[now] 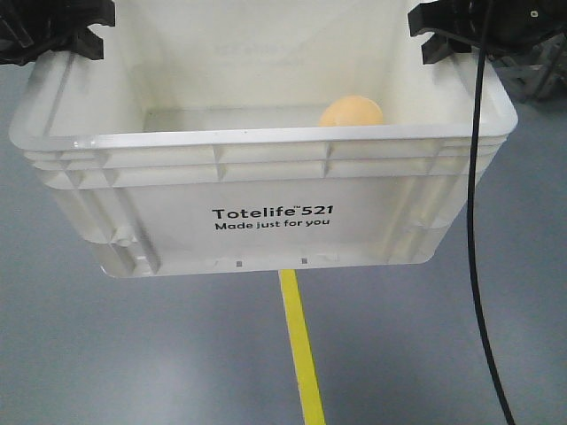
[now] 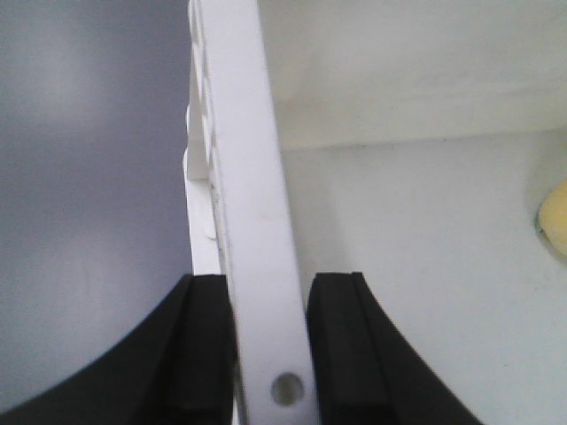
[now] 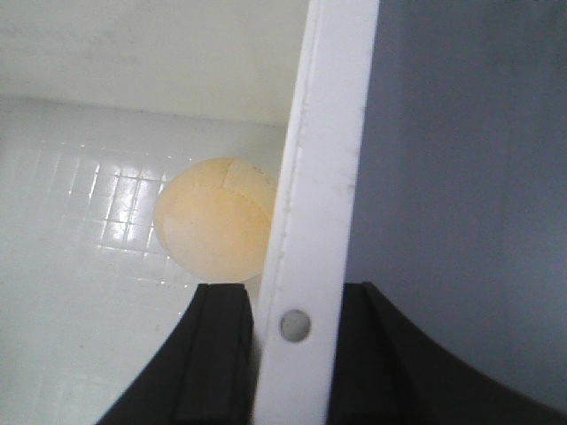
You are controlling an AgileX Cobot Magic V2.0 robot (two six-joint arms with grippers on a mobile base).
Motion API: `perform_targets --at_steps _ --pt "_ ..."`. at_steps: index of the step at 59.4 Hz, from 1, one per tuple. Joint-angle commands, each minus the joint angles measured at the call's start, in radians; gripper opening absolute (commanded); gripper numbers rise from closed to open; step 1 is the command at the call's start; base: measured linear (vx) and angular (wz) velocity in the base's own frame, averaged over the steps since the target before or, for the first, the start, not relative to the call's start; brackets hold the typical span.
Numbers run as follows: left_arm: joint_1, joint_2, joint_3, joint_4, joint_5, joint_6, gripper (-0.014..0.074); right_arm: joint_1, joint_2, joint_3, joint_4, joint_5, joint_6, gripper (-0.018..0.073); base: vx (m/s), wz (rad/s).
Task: Place moving items into box and shelve
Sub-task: 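Keep holding the tote level while the base keeps driving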
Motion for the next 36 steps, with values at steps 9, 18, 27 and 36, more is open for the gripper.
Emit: perform_targets --at_steps 9,18,27,36 --pt "-0.014 -0.056 -0.05 -0.079 -0.137 0.007 -0.0013 0.009 -0.055 -0.046 0.064 -0.119 -0.035 -0.0013 0.57 -0.46" --pt "-0.014 -0.056 -0.05 -0.079 -0.138 0.007 -0.0013 0.009 -0.055 -0.046 0.064 -0.119 -0.035 -0.0013 0.56 -0.45" --pt "-0.014 -0.056 -0.05 -0.079 -0.138 0.007 -0.0013 0.009 -0.055 -0.046 0.063 -0.119 -0.034 -0.0013 0.55 -0.43" --pt "-0.014 -0.056 -0.05 -0.079 -0.138 0.007 -0.0013 0.009 -0.055 -0.046 0.063 -0.119 -0.034 -0.0013 0.54 -0.44"
